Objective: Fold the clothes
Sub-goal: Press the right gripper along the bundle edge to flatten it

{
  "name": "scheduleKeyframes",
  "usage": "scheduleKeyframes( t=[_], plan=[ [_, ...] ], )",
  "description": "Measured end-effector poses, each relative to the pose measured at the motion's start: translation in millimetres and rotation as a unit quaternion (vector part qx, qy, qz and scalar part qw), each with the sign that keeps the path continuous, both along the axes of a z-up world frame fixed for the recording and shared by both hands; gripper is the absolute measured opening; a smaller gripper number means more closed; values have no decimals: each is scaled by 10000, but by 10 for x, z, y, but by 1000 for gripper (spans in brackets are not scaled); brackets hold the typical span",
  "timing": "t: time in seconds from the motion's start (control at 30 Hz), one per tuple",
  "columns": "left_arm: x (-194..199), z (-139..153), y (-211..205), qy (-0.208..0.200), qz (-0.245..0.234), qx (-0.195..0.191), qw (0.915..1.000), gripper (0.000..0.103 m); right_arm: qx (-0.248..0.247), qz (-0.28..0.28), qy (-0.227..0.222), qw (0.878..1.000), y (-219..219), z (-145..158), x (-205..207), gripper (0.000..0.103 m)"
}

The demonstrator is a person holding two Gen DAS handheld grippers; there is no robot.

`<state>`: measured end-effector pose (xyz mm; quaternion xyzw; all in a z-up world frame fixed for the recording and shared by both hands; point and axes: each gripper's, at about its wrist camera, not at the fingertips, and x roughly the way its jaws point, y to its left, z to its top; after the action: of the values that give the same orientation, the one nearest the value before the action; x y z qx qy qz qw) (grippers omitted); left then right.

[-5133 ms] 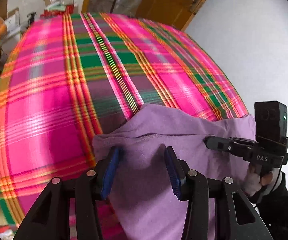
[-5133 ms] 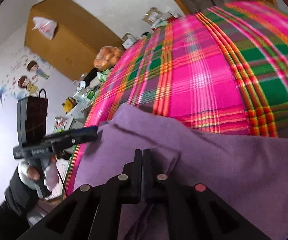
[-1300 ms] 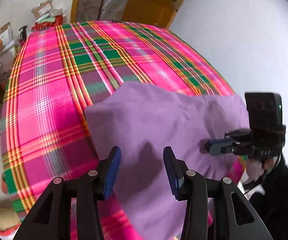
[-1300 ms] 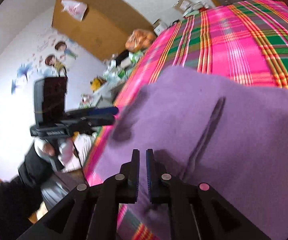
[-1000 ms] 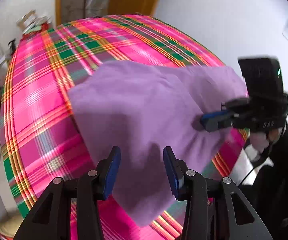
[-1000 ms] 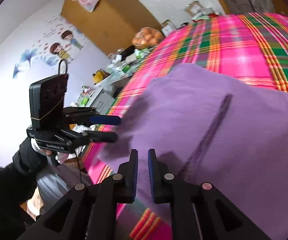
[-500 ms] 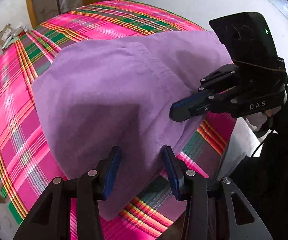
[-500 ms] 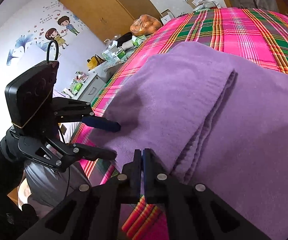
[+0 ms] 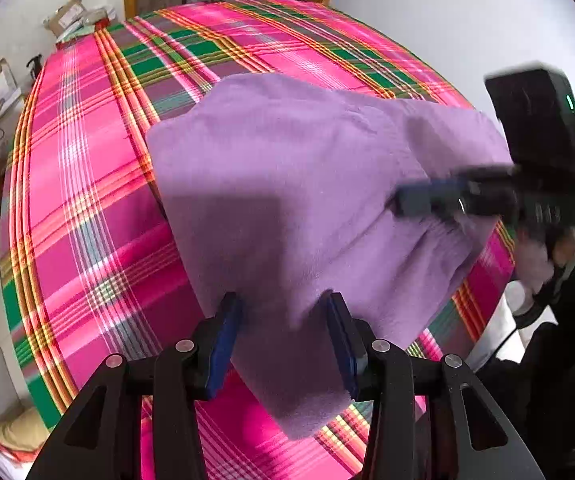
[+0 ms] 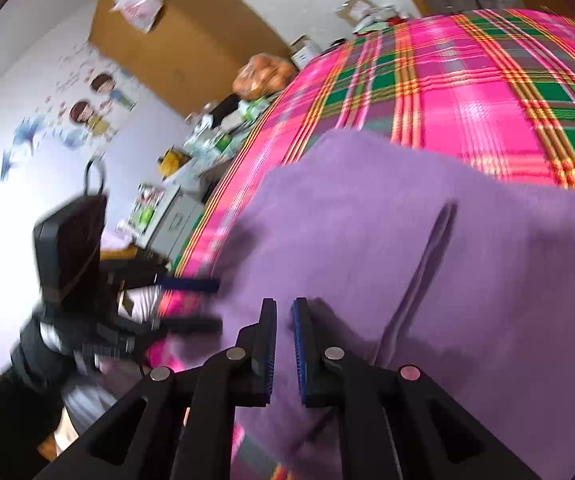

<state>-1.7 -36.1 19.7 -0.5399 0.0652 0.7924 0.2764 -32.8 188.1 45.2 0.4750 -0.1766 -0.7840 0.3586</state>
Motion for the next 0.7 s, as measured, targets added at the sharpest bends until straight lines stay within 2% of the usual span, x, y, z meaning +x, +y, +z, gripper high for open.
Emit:
scheduleKeyframes(
  t=[0.13,0.23,0.3,0.4,0.43,0.47,0.63,0.7],
  plan=[
    [-25,31,48,49,-55,25,10000,46,84,14,-48,10000,-60,8,-209,12],
    [-33,25,57,23,-69,-11,10000,46,75,-480,-339,9982,121,-97,-447,2],
    [-38,22,63,7,-79,-33,10000,46,-24,-957,-292,9950,350,-85,-502,2],
    [-36,33,60,18,-78,-7,10000,46,-100,-1093,-92,9939,478,-6,-411,7],
    [-42,39,56,27,-64,2,10000,46,-98,-987,1,9951,467,27,-337,14],
    [-48,47,51,37,-48,11,10000,46,-100,-803,91,9967,436,59,-255,15],
    [-143,96,3,121,229,76,9996,46,15,-244,150,9996,217,-28,34,12],
    [-203,66,3,57,360,73,9993,46,7,-296,146,9995,236,-52,59,10]
  ],
)
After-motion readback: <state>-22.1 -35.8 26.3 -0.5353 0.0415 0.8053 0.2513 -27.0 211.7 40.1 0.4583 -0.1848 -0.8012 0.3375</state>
